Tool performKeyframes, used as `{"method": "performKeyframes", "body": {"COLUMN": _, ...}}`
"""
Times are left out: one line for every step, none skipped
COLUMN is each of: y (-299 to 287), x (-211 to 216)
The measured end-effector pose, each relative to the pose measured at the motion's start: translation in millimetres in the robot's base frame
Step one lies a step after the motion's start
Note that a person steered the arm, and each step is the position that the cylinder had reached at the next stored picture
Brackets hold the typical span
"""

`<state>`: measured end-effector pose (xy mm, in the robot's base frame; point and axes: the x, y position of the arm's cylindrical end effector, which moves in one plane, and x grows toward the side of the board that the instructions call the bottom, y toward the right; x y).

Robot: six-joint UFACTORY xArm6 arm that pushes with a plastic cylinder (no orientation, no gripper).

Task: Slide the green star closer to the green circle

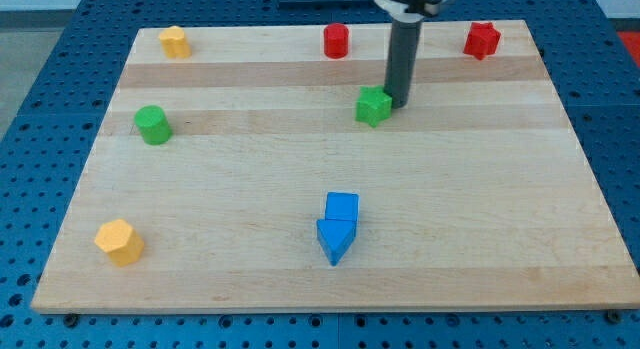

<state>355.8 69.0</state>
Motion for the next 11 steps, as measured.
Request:
{"method": "performKeyframes", "body": {"y": -18, "x": 6}}
{"method": "performKeyframes", "body": {"y": -18, "x": 17}}
{"method": "performKeyframes", "body": {"y": -25, "x": 31}}
{"method": "performKeyframes", "body": {"y": -45, "x": 43}}
{"method": "performKeyframes", "body": {"y": -74, "x": 57}}
{"method": "performKeyframes", "body": {"y": -108, "x": 77}}
{"method": "performKeyframes", "body": {"y": -138, "x": 82}}
{"method": "performKeyframes", "body": {"y": -144, "x": 73}}
{"method": "performKeyframes", "body": {"y": -135, "x": 66}}
{"method": "performKeyframes", "body": {"y": -112, "x": 60}}
{"method": "performKeyframes", "body": {"y": -101, "x": 51}}
